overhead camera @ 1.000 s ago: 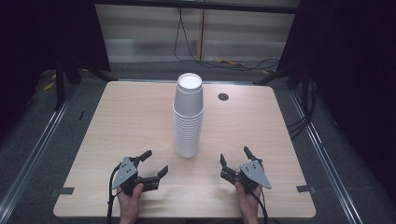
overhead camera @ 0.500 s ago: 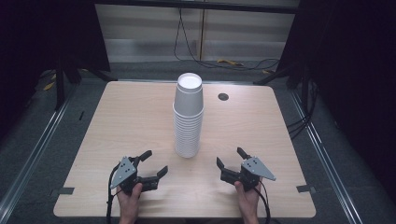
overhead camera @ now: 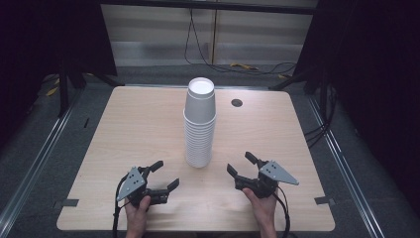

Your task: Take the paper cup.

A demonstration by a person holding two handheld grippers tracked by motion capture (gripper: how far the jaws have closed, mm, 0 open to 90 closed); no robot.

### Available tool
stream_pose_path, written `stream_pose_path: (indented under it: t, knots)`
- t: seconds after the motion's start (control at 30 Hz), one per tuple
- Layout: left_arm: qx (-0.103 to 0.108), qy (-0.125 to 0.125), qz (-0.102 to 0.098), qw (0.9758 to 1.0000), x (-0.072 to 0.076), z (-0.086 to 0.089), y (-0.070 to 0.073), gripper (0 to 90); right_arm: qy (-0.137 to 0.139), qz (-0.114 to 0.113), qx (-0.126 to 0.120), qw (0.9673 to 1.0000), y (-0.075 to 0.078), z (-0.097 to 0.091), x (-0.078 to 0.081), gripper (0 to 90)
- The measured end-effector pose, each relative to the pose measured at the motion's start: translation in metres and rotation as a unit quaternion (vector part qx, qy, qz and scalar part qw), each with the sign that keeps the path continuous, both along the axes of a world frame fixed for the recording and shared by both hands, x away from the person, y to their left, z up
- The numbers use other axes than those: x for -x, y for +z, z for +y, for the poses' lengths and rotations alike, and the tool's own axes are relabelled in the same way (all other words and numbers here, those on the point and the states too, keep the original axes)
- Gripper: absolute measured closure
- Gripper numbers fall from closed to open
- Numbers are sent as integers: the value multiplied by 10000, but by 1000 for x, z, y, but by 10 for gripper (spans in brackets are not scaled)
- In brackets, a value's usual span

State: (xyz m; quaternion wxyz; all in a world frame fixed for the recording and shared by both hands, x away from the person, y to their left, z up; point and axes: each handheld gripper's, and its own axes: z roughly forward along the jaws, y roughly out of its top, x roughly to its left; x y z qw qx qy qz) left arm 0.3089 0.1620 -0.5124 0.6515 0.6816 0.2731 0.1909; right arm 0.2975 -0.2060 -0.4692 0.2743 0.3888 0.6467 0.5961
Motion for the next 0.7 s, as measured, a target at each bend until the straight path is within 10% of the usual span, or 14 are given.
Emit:
stream_pose_path:
  t: [0.7]
  knots:
    - [-39, -15, -19, 10000, 0, 0, 0, 157, 600, -105, 81, 9981, 54, 7, -24, 145]
